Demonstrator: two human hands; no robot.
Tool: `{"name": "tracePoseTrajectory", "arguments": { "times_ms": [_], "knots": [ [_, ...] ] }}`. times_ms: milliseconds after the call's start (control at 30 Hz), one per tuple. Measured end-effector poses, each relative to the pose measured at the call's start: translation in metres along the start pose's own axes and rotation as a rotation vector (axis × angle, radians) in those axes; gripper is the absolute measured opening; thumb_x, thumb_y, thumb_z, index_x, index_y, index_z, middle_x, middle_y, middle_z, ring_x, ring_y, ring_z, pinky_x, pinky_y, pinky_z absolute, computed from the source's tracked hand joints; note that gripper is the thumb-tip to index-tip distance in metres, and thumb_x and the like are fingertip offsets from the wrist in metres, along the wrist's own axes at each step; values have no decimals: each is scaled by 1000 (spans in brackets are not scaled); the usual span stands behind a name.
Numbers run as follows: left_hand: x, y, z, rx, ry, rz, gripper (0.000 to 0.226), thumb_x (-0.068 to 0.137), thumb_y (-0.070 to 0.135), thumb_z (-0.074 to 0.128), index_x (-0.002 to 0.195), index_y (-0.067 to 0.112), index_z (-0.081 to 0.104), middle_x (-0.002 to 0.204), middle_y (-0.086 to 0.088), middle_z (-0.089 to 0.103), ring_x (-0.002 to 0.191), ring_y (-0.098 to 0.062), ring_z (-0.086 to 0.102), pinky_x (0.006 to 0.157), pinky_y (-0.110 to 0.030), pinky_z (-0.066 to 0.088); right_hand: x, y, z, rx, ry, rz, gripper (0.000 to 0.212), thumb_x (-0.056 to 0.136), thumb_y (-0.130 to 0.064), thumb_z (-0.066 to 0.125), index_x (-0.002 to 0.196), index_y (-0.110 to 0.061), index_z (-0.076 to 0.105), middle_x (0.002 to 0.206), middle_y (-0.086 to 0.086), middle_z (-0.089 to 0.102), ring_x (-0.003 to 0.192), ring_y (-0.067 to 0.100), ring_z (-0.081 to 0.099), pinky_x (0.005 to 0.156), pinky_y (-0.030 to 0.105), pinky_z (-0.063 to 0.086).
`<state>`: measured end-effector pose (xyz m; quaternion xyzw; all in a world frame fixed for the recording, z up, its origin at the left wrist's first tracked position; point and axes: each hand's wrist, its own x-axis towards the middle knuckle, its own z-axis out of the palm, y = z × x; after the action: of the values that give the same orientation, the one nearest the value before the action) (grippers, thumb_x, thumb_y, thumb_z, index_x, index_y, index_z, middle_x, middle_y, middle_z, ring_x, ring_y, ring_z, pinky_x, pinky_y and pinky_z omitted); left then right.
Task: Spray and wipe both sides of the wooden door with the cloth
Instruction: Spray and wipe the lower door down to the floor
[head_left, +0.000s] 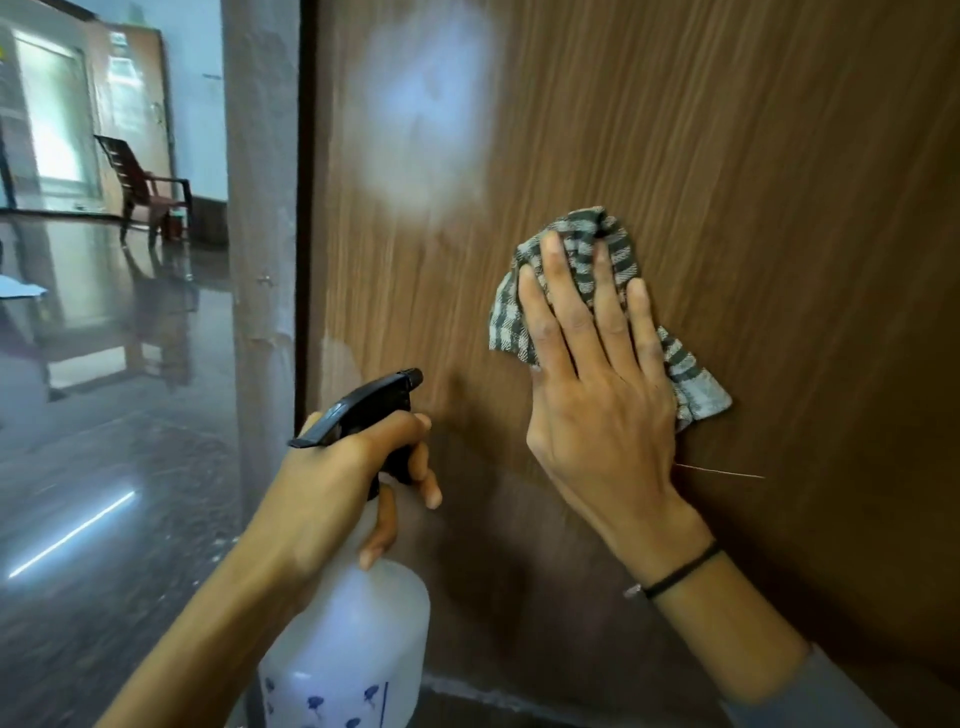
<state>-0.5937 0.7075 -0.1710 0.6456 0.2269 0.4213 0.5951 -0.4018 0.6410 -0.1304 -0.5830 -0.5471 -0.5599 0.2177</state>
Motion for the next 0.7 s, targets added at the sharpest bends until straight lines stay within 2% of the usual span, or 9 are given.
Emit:
{"name": "tracePoseTrajectory", "arguments": {
  "times_ms": [167, 267, 433, 567, 700],
  "knots": [
    [-26, -7, 0, 13, 110, 15, 40, 99, 20, 55, 66, -2, 57, 70, -23, 69, 28, -22, 32, 37, -27, 36, -6, -11, 3, 13, -110, -141, 62, 102, -9, 39, 161, -13, 21, 169, 6, 13, 156, 29, 9, 125, 50, 17],
    [-36, -18, 0, 9, 155, -36, 42, 99, 22, 56, 63, 1, 57, 68, -22, 68, 29, -22, 33, 36, -27, 34, -7, -8, 4, 8, -101, -124, 63, 101, -8, 43, 160, -12, 24, 169, 7, 15, 156, 29, 10, 125, 50, 16],
    [-47, -41, -4, -19, 227, -149, 44, 96, 23, 63, 57, 5, 55, 54, -23, 54, 28, -22, 34, 37, -27, 36, -6, -11, 6, 48, -92, -101, 60, 102, -9, 44, 159, -13, 28, 168, 6, 19, 156, 29, 12, 126, 50, 13],
    [-55, -41, -9, 12, 227, -148, 43, 97, 26, 62, 62, 1, 59, 63, -26, 65, 28, -21, 35, 40, -30, 37, -6, -18, 7, 106, -83, -57, 55, 105, -15, 41, 159, -15, 29, 167, 5, 20, 156, 28, 11, 127, 50, 10],
    [-56, -38, -22, 45, 231, -115, 43, 98, 25, 59, 64, -2, 60, 68, -25, 68, 28, -22, 33, 44, -32, 36, -2, -47, 14, 111, -123, -102, 58, 105, -20, 35, 161, -17, 21, 169, 6, 11, 157, 30, 4, 126, 53, 7]
  ]
}}
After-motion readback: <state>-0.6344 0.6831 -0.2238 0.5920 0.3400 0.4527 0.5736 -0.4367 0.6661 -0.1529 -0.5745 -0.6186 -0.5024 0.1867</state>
